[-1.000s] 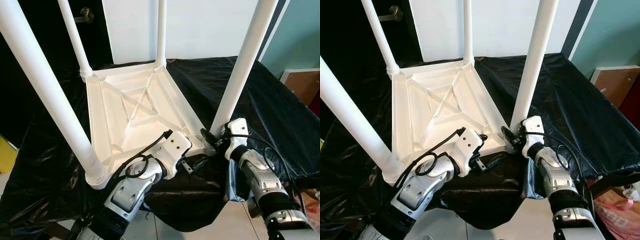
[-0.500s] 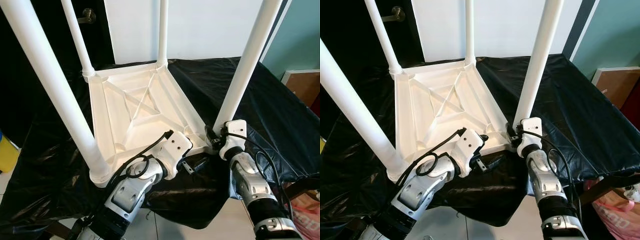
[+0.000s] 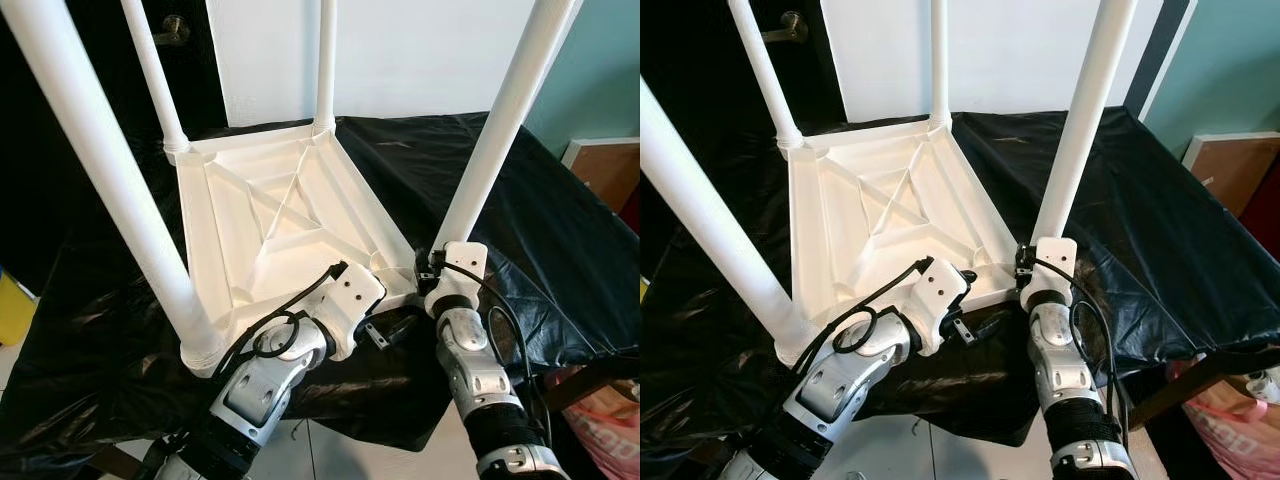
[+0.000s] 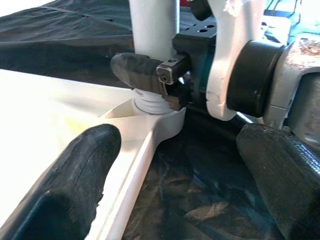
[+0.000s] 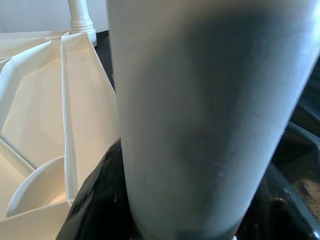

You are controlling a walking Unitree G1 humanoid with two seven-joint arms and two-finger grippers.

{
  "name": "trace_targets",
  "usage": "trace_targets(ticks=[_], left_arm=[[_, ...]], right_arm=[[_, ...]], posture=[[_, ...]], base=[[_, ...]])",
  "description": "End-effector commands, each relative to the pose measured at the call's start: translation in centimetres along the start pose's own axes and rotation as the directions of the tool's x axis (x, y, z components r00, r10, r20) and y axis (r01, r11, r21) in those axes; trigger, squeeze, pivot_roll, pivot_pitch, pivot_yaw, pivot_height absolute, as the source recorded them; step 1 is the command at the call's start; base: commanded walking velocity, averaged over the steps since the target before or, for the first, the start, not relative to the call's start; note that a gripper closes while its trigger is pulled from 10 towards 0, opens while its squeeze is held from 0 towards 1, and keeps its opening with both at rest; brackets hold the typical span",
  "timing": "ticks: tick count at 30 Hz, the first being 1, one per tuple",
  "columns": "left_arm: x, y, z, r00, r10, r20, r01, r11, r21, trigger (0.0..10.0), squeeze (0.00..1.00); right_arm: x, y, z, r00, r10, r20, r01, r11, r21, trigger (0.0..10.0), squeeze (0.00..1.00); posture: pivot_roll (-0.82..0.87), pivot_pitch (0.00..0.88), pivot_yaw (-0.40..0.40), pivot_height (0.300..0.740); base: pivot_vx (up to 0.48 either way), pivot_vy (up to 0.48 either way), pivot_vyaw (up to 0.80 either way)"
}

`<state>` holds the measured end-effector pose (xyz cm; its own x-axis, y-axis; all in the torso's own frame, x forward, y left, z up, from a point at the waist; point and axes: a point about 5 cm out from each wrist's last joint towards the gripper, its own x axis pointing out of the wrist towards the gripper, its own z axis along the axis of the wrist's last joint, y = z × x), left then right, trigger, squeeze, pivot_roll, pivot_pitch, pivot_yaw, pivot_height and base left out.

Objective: Building children table

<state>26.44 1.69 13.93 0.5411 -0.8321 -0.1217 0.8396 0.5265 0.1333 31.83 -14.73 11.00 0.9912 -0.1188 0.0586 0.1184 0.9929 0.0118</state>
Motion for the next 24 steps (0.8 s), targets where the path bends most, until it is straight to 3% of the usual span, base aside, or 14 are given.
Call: trace_targets(ticks=[1,6,7,9,10,21,24], left_arm=[[0.1,-0.6,-0.1,0.999,-0.046,-0.008,0.046,0.999,0.009,10.0,0.0],[0.1,-0.6,-0.1,0.999,-0.047,-0.007,0.047,0.999,0.007,10.0,0.0],[0.1,-0.7,-0.1,0.999,-0.047,-0.007,0.047,0.999,0.006,10.0,0.0],[0.1,-0.7,-0.1,0.999,-0.047,-0.007,0.047,0.999,0.006,10.0,0.0],[0.0,-0.7,-0.1,0.999,-0.048,-0.007,0.048,0.999,0.005,10.0,0.0],[0.1,-0.8,-0.1,0.999,-0.051,-0.007,0.051,0.999,0.004,10.0,0.0],[0.0,-0.8,-0.1,0.998,-0.057,-0.008,0.057,0.998,0.003,10.0,0.0]], right_arm=[[-0.7,-0.1,-1.6,0.997,-0.021,-0.08,0.02,1.0,-0.017,10.0,0.0],[-0.7,0.1,-1.4,0.998,-0.01,-0.063,0.008,1.0,-0.024,10.0,0.0],[-0.8,-0.1,-1.2,0.998,-0.01,-0.054,0.009,1.0,-0.026,10.0,0.53],[-0.9,-0.2,-1.1,0.999,-0.009,-0.049,0.008,1.0,-0.026,10.0,0.53],[-1.0,-0.4,-0.9,0.999,0.018,-0.029,-0.018,1.0,-0.021,10.0,1.0],[-1.5,-2.0,-0.3,0.987,0.16,0.024,-0.159,0.987,-0.018,10.0,1.0],[-0.9,-3.8,0.4,0.956,0.292,0.037,-0.292,0.956,-0.027,10.0,1.0]], posture=[[-0.13,0.02,-0.046,0.74],[-0.13,0.022,-0.047,0.74],[-0.13,0.021,-0.048,0.74],[-0.13,0.022,-0.048,0.74],[-0.13,0.024,-0.047,0.74],[-0.14,0.03,-0.042,0.74],[-0.15,0.033,-0.035,0.74]], base=[[0.0,0.0,0.0],[0.0,0.0,0.0],[0.0,0.0,0.0],[0.0,0.0,0.0],[0.0,0.0,0.0],[0.0,0.0,0.0],[0.0,0.0,0.0]])
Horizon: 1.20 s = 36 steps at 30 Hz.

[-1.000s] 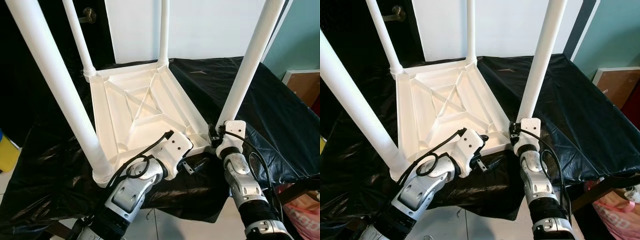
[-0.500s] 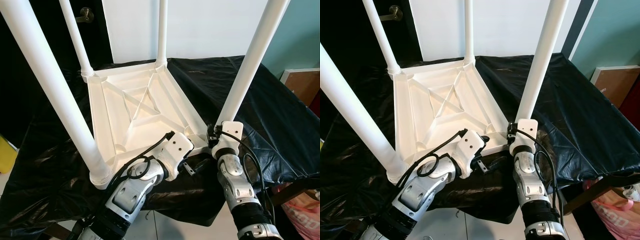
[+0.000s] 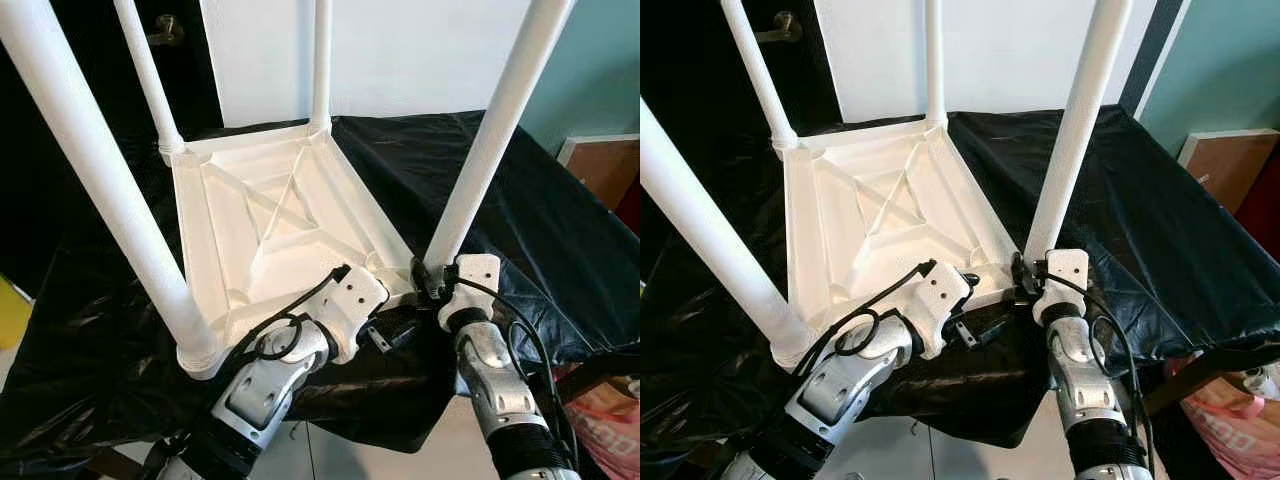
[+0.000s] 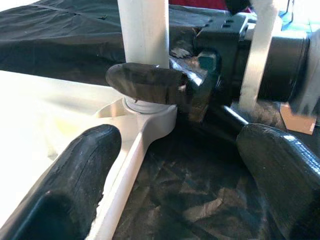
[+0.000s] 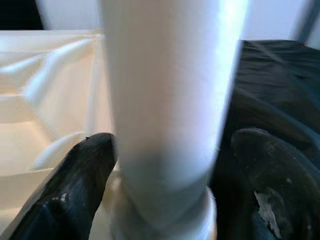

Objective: Building children table

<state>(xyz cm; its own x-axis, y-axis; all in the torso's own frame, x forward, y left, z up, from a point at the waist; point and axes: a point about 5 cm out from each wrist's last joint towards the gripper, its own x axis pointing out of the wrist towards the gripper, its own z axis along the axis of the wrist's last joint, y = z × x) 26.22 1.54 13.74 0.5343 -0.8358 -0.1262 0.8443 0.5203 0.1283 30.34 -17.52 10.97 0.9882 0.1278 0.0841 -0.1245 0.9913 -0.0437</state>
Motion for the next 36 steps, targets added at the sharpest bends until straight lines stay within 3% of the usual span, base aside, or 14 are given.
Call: trace_targets(ticks=[1,3,4,6,7,14,15,17,18,29,30,36], left_arm=[[0.0,-0.5,0.0,0.999,-0.051,-0.005,0.051,0.999,0.007,10.0,0.0],[0.0,-0.5,0.0,0.999,-0.052,-0.006,0.052,0.999,0.007,10.0,0.0],[0.0,-0.5,0.1,0.999,-0.053,-0.005,0.053,0.999,0.007,10.0,0.0],[0.0,-0.5,0.1,0.999,-0.053,-0.005,0.053,0.999,0.007,10.0,0.0],[0.0,-0.5,0.1,0.999,-0.053,-0.005,0.053,0.999,0.007,10.0,0.0],[0.0,-0.3,0.1,0.999,-0.051,-0.006,0.051,0.999,0.012,10.0,0.0],[0.0,-0.2,0.1,0.999,-0.048,-0.006,0.049,0.999,0.013,10.0,0.0],[0.0,-0.2,0.1,0.999,-0.047,-0.005,0.047,0.999,0.013,10.0,0.0],[0.0,-0.2,0.2,0.999,-0.044,-0.005,0.044,0.999,0.013,10.0,0.0],[-0.2,-0.1,0.1,0.999,-0.034,-0.007,0.034,0.999,0.01,10.0,0.0],[-0.2,-0.1,0.0,0.999,-0.034,-0.01,0.034,0.999,0.009,10.0,0.0],[-0.3,-0.2,-0.1,0.999,-0.035,-0.013,0.035,0.999,0.009,10.0,0.0]], right_arm=[[0.3,-1.2,0.5,0.994,0.108,0.01,-0.108,0.994,-0.003,10.0,1.0],[0.5,-1.4,0.6,0.989,0.145,0.004,-0.145,0.989,-0.016,10.0,1.0],[0.8,-1.4,0.8,0.983,0.184,-0.001,-0.184,0.983,-0.029,10.0,0.57],[0.8,-1.4,0.8,0.983,0.184,-0.001,-0.184,0.983,-0.029,10.0,0.57],[1.0,-1.4,0.8,0.977,0.211,-0.006,-0.211,0.977,-0.037,10.0,0.0],[2.0,-0.3,0.2,0.941,0.33,-0.07,-0.335,0.938,-0.085,10.0,0.0],[2.1,0.0,-0.2,0.935,0.342,-0.091,-0.35,0.932,-0.099,6.6,0.0],[2.2,0.2,-0.4,0.933,0.346,-0.103,-0.356,0.928,-0.108,6.6,0.0],[2.2,0.3,-0.5,0.931,0.35,-0.108,-0.361,0.926,-0.109,0.0,0.0],[2.0,-0.1,-1.1,0.928,0.352,-0.123,-0.363,0.928,-0.086,0.0,0.0],[1.8,-0.5,-1.6,0.941,0.309,-0.139,-0.322,0.943,-0.08,10.0,0.0],[1.4,-0.7,-2.1,0.958,0.246,-0.148,-0.258,0.964,-0.066,10.0,0.0]], posture=[[-0.15,0.033,-0.032,0.74],[-0.15,0.033,-0.032,0.74],[-0.15,0.034,-0.029,0.74],[-0.15,0.034,-0.029,0.74],[-0.15,0.034,-0.029,0.74],[-0.14,0.033,-0.03,0.74],[-0.14,0.033,-0.033,0.74],[-0.14,0.033,-0.033,0.74],[-0.14,0.034,-0.035,0.74],[-0.13,0.045,-0.036,0.74],[-0.13,0.047,-0.031,0.74],[-0.13,0.045,-0.031,0.74]], base=[[0.0,0.0,0.0],[0.0,0.0,0.0],[0.0,0.0,0.0],[0.0,0.0,0.0],[0.0,0.0,0.0],[0.0,0.0,0.0],[0.0,0.0,0.0],[0.0,0.0,0.0],[0.0,0.0,0.0],[0.0,0.0,0.0],[0.0,0.0,0.0],[0.0,0.0,0.0]])
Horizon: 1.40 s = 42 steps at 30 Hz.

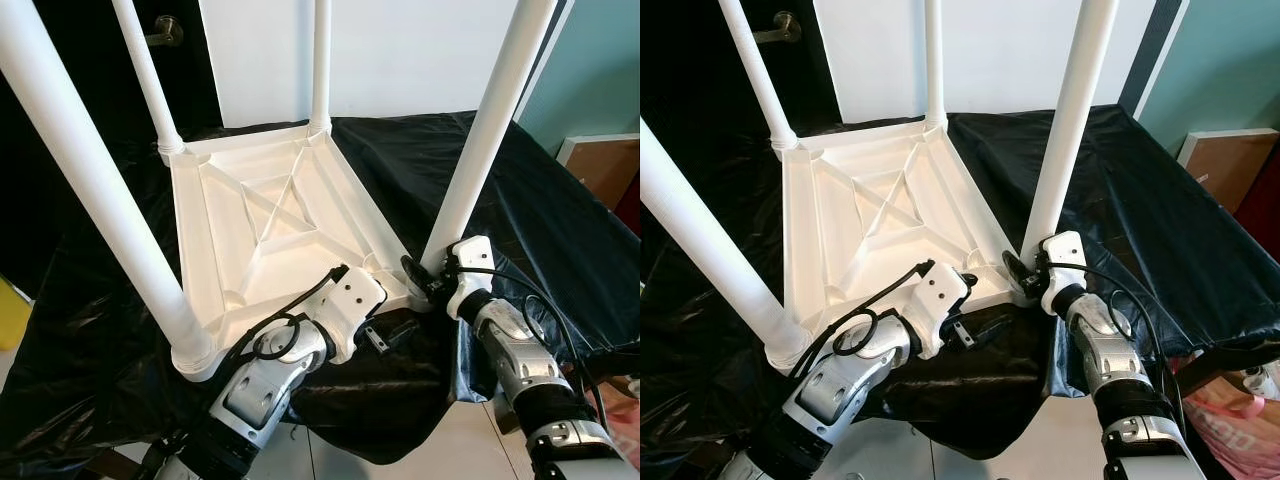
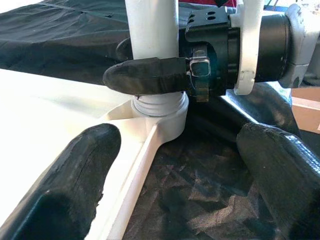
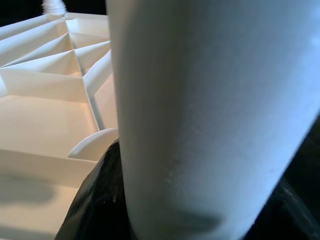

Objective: Building children table

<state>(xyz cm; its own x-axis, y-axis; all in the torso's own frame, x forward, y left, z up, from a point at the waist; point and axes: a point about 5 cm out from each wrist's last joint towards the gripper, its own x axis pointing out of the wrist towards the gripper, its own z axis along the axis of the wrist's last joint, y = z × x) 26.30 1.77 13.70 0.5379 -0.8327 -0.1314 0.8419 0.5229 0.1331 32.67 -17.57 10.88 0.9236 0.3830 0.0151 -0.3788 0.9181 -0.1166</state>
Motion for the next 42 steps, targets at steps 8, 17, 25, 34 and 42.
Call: trace_targets(ticks=[8,17,25,34,42], left_arm=[[0.2,-0.6,0.0,0.999,-0.054,-0.006,0.054,0.999,0.002,10.0,0.0],[0.2,-0.6,0.0,0.998,-0.058,-0.004,0.058,0.998,0.002,10.0,0.0],[0.1,-0.3,0.1,0.999,-0.047,-0.005,0.047,0.999,0.013,10.0,0.0],[0.0,0.0,0.2,0.999,-0.035,-0.004,0.035,0.999,0.015,10.0,0.0],[0.1,0.1,0.3,0.999,-0.038,0.0,0.038,0.999,0.017,10.0,0.0]], right_arm=[[-1.8,1.0,-3.2,0.958,-0.26,-0.123,0.263,0.965,0.002,10.0,0.0],[-2.1,1.6,-3.4,0.88,-0.456,-0.137,0.461,0.887,0.013,10.0,0.0],[-1.4,3.3,-2.2,0.873,-0.484,-0.066,0.488,0.868,0.086,10.0,0.0],[-1.4,3.7,-1.8,0.89,-0.453,-0.048,0.456,0.887,0.076,10.0,0.0],[-1.7,3.7,-1.6,0.903,-0.43,-0.027,0.43,0.899,0.084,10.0,1.0]], posture=[[-0.16,0.052,-0.022,0.74],[-0.16,0.056,-0.023,0.74],[-0.14,0.054,-0.033,0.74],[-0.14,0.051,-0.033,0.74],[-0.15,0.047,-0.023,0.74]], base=[[0.0,0.0,0.0],[0.0,0.0,0.0],[0.0,0.0,0.0],[0.0,0.0,0.0],[0.0,0.0,0.0]])
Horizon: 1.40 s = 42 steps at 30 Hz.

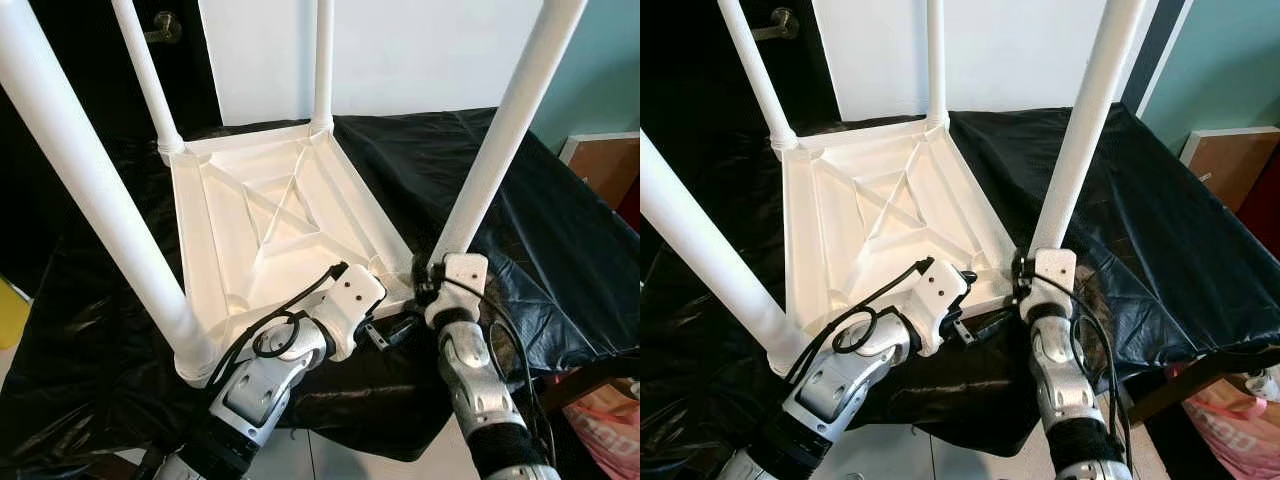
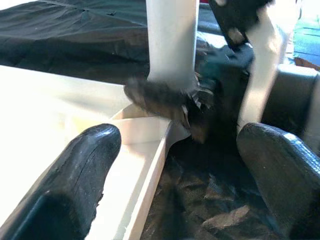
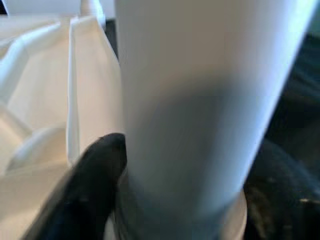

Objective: Building children table

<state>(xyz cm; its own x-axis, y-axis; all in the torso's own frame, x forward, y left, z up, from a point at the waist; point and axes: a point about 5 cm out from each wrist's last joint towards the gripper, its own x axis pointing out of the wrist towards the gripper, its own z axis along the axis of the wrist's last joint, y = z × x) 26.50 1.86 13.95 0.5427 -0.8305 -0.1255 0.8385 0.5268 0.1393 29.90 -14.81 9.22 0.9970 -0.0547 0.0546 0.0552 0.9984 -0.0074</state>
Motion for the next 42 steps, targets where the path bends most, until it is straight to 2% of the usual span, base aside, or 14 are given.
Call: trace_targets(ticks=[1,3,5,8,13,14,15,16,17,19,24,31,32,42], left_arm=[[0.1,-0.1,0.1,0.999,-0.047,-0.006,0.047,0.999,0.014,10.0,0.0],[0.1,-0.1,0.1,0.999,-0.047,-0.006,0.047,0.999,0.014,10.0,0.0],[0.1,-0.2,0.1,0.998,-0.055,-0.005,0.055,0.998,0.014,10.0,0.0],[0.3,-0.3,0.1,0.998,-0.068,-0.006,0.068,0.997,0.019,10.0,0.0],[0.3,-0.5,0.4,0.997,-0.081,0.005,0.081,0.997,0.016,10.0,0.0],[0.2,-0.5,0.3,0.997,-0.082,-0.005,0.082,0.996,0.022,10.0,0.0],[0.2,-0.5,0.3,0.997,-0.082,-0.005,0.082,0.996,0.022,10.0,0.0],[0.2,-0.6,0.3,0.996,-0.087,-0.007,0.088,0.996,0.023,10.0,0.0],[0.2,-0.6,0.3,0.996,-0.087,-0.007,0.088,0.996,0.023,10.0,0.0],[0.2,-0.8,0.3,0.994,-0.106,-0.012,0.107,0.994,0.033,10.0,0.0],[0.0,-0.3,0.1,0.995,-0.099,-0.024,0.1,0.994,0.046,10.0,0.0],[0.1,0.0,0.2,0.996,-0.088,-0.021,0.089,0.995,0.051,10.0,0.0],[0.2,0.0,0.3,0.996,-0.085,-0.023,0.086,0.995,0.058,10.0,0.0],[0.2,0.1,0.3,0.997,-0.077,-0.024,0.078,0.995,0.067,10.0,0.0]], right_arm=[[-0.3,-0.4,-0.1,0.999,0.042,-0.001,-0.042,0.999,-0.001,10.0,1.0],[-0.3,-0.4,-0.1,0.999,0.042,-0.001,-0.042,0.999,-0.001,10.0,1.0],[-0.9,-0.8,0.1,0.995,0.096,0.021,-0.096,0.995,0.004,10.0,1.0],[-1.7,-2.2,0.5,0.982,0.182,0.053,-0.182,0.983,-0.01,10.0,1.0],[-1.4,-3.9,1.4,0.958,0.28,0.062,-0.278,0.96,-0.046,10.0,1.0],[-1.0,-4.2,1.7,0.945,0.321,0.056,-0.318,0.946,-0.061,10.0,0.54],[-1.0,-4.2,1.7,0.945,0.321,0.056,-0.318,0.946,-0.061,10.0,0.54],[-0.4,-4.3,2.1,0.929,0.367,0.053,-0.363,0.929,-0.076,10.0,0.0],[-0.4,-4.3,2.1,0.929,0.367,0.053,-0.363,0.929,-0.076,10.0,0.0],[0.7,-4.4,2.5,0.894,0.448,0.025,-0.443,0.89,-0.107,10.0,0.0],[2.1,-3.8,2.4,0.852,0.523,-0.032,-0.521,0.839,-0.155,10.0,0.0],[2.5,-3.2,2.1,0.825,0.561,-0.059,-0.563,0.811,-0.159,10.0,0.0],[2.6,-2.9,1.9,0.818,0.571,-0.071,-0.575,0.803,-0.158,0.0,0.0],[2.4,-2.8,0.8,0.796,0.594,-0.116,-0.605,0.784,-0.137,0.0,0.0]], posture=[[-0.15,0.043,-0.021,0.74],[-0.15,0.043,-0.021,0.74],[-0.17,0.045,-0.018,0.74],[-0.17,0.05,-0.018,0.74],[-0.18,0.051,-0.022,0.74],[-0.18,0.047,-0.019,0.74],[-0.18,0.047,-0.019,0.74],[-0.18,0.046,-0.013,0.74],[-0.18,0.046,-0.013,0.74],[-0.17,0.039,-0.014,0.74],[-0.15,0.004,-0.027,0.74],[-0.14,0.0,-0.031,0.74],[-0.13,0.0,-0.033,0.74],[-0.12,0.0,-0.04,0.74]], base=[[0.0,0.0,0.0],[0.0,0.0,0.0],[0.0,0.0,0.0],[0.0,0.0,0.0],[0.0,0.0,0.0],[0.0,0.0,0.0],[0.0,0.0,0.0],[0.0,0.0,0.0],[0.0,0.0,0.0],[0.0,0.0,0.0],[0.0,0.0,0.0],[0.0,0.0,0.0],[0.0,0.0,0.0],[0.0,0.0,0.0]])
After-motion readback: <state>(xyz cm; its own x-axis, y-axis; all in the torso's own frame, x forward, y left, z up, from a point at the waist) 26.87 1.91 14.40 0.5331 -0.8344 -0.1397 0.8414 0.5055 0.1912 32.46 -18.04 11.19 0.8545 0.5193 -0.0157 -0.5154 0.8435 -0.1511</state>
